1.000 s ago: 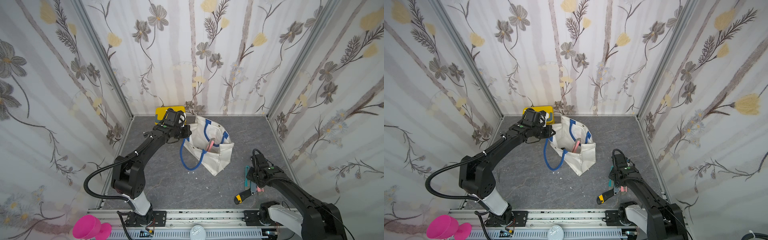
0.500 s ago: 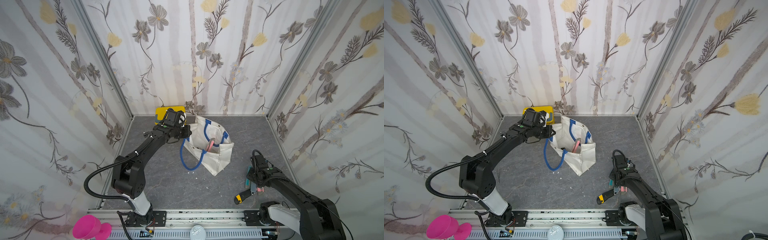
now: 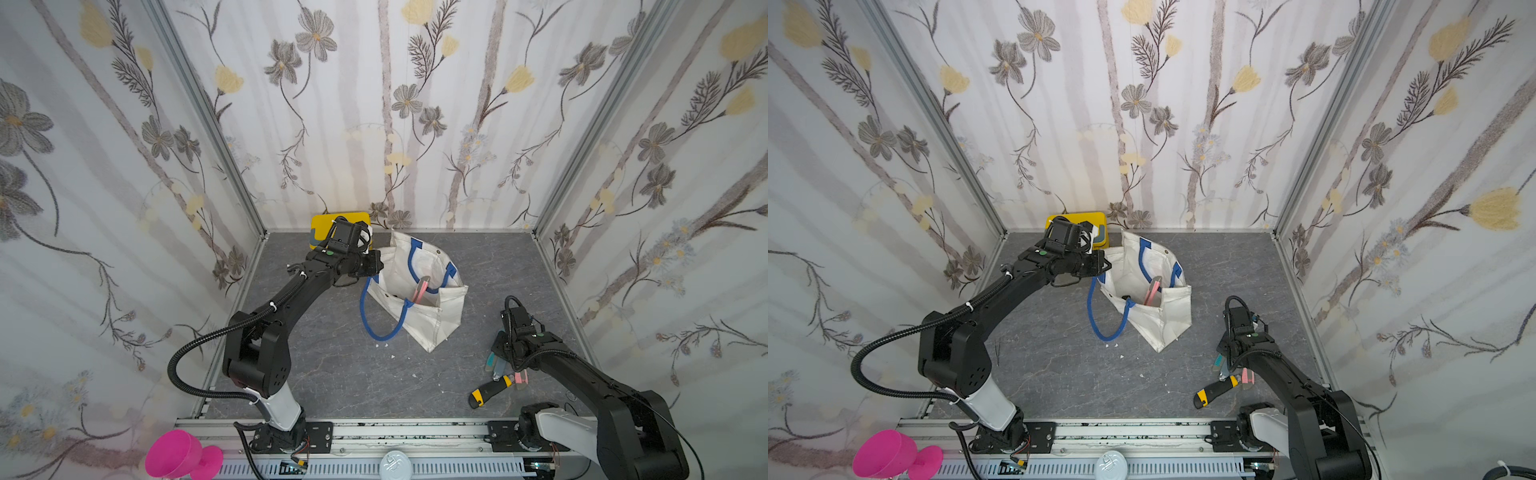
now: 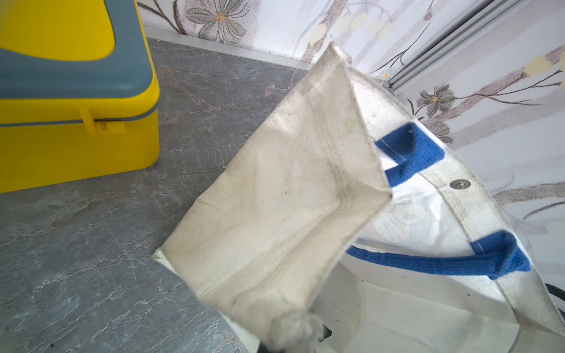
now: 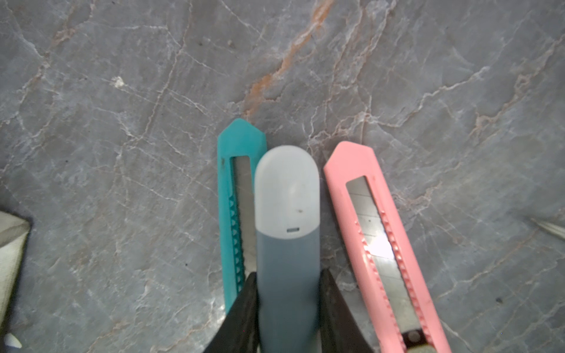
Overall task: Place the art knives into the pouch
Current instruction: Pick up the utility knife at the center of the board.
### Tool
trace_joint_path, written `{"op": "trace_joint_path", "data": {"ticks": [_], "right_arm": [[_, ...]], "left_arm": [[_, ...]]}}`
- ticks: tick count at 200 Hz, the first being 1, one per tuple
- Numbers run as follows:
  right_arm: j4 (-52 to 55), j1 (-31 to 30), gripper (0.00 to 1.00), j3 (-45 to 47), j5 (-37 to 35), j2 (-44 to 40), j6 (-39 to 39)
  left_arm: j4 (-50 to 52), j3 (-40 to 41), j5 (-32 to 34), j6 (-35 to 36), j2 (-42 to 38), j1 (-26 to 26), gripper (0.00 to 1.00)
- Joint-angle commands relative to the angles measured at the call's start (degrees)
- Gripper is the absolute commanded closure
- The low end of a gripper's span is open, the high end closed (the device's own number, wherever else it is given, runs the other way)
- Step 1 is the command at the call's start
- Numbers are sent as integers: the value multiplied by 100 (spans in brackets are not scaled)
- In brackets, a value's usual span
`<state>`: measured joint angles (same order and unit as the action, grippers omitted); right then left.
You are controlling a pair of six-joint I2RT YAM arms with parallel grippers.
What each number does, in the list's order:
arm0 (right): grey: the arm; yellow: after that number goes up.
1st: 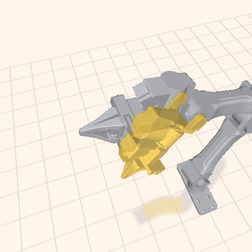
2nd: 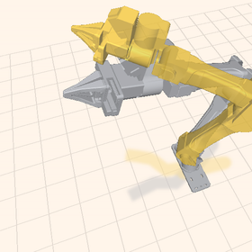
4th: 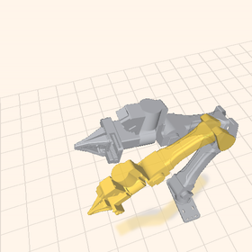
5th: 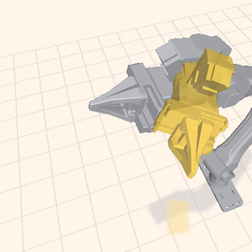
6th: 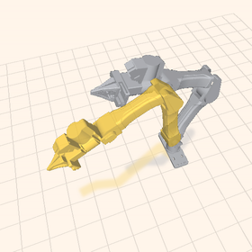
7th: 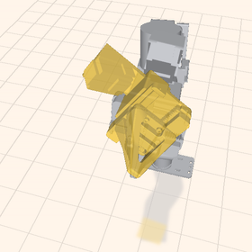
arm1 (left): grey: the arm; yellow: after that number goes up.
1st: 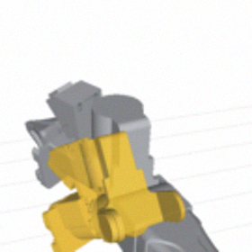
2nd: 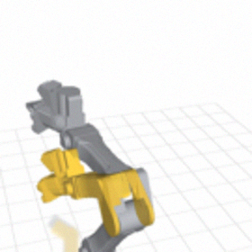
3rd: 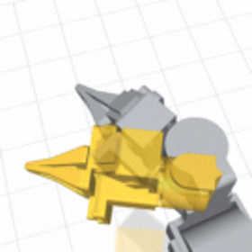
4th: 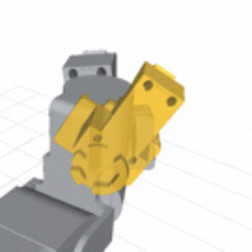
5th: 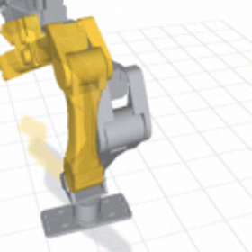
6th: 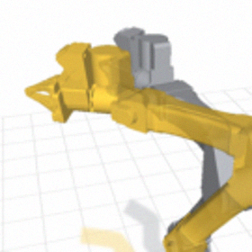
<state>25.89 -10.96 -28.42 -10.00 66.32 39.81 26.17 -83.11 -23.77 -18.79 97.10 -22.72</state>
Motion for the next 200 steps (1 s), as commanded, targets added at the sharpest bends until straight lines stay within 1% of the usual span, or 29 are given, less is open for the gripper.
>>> {"op": "trace_joint_path", "data": {"ticks": [1,68,86,123,133,166,200], "right_arm": [[-22,-3,72,-143,120,5,-92],[-44,-10,75,-489,440,-334,-210],[-77,-11,75,-676,568,-477,-345],[270,-28,76,-1427,482,-474,-699],[355,-46,77,-1800,473,-454,-771],[423,-151,78,-2378,433,-371,-874],[544,-476,80,-3115,218,-153,-945]], "left_arm": [[-86,-12,-51,-37,-51,-4,100],[-86,-12,-58,-37,-42,-5,100],[-86,-12,-58,-30,-41,-4,100],[-78,-11,-32,-28,-42,-7,100],[-75,-12,-34,-28,-25,-9,100],[-69,-14,-5,-11,-26,-7,100],[-68,-7,3,-19,-14,-5,100]]}}
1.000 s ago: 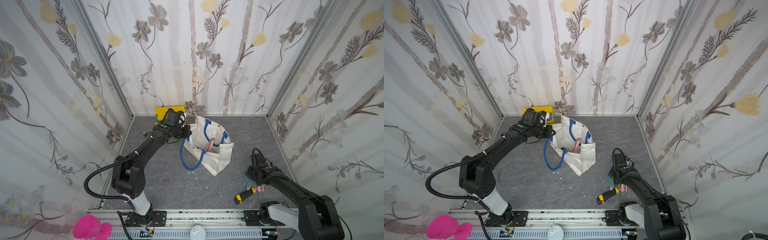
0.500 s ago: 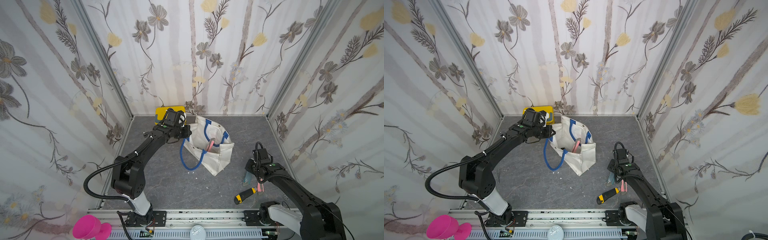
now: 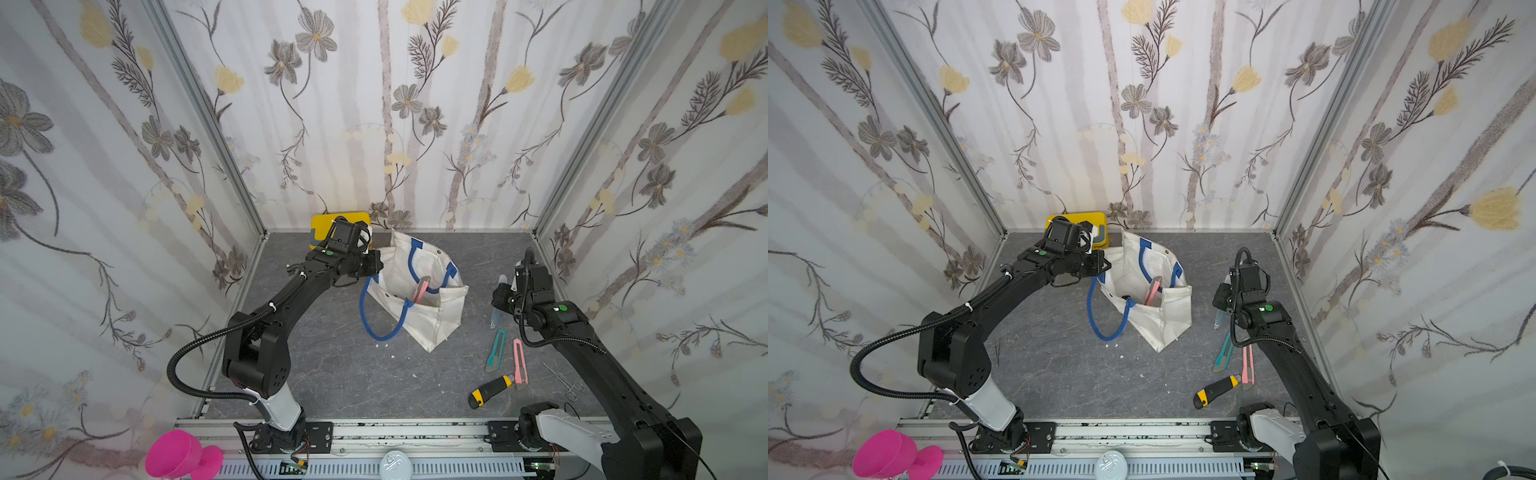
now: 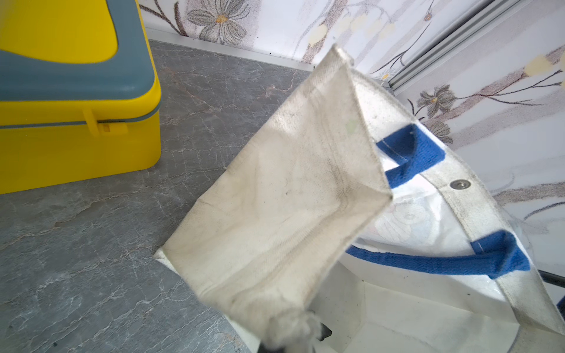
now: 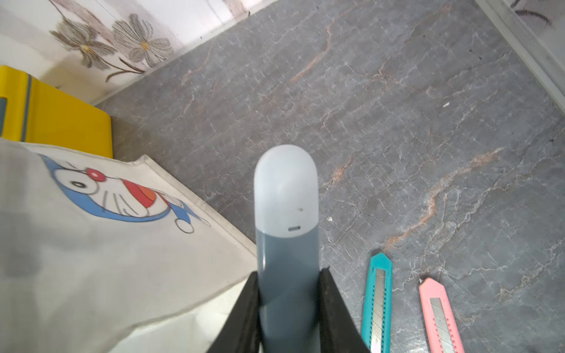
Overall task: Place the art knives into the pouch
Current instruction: Pick up the utility knife at the center of the board, then place the utility knife in the pouch.
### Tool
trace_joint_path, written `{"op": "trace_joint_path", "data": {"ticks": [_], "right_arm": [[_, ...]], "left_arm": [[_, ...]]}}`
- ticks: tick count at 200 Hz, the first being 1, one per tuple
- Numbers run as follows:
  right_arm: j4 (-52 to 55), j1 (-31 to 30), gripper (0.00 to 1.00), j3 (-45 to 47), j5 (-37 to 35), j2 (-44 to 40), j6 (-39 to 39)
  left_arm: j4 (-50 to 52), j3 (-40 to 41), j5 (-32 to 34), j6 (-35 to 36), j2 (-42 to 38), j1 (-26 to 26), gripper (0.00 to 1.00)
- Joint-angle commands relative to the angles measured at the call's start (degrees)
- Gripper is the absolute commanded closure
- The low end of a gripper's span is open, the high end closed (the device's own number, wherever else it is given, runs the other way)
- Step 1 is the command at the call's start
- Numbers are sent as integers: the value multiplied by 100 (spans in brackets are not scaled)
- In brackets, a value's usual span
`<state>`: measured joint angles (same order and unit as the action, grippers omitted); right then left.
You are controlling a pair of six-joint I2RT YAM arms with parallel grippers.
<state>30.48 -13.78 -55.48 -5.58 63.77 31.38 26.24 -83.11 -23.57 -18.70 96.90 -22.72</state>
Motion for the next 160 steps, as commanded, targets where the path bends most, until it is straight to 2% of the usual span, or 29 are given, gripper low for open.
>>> {"op": "trace_joint_path", "data": {"ticks": [1,39,80,160], "right_arm": [[87,-203,80,-427,-228,110,-103],[374,-710,81,-1397,-546,444,-151],[137,-985,83,-2071,-541,711,-114],[-149,-1805,83,-3249,-514,1732,-227]], "left_arm": [[-75,-5,-16,-28,9,-9,100],[-84,-3,-25,-37,4,-4,100],[-84,-3,-29,-49,5,-13,100],[-93,5,-16,-55,-36,-30,100]]}}
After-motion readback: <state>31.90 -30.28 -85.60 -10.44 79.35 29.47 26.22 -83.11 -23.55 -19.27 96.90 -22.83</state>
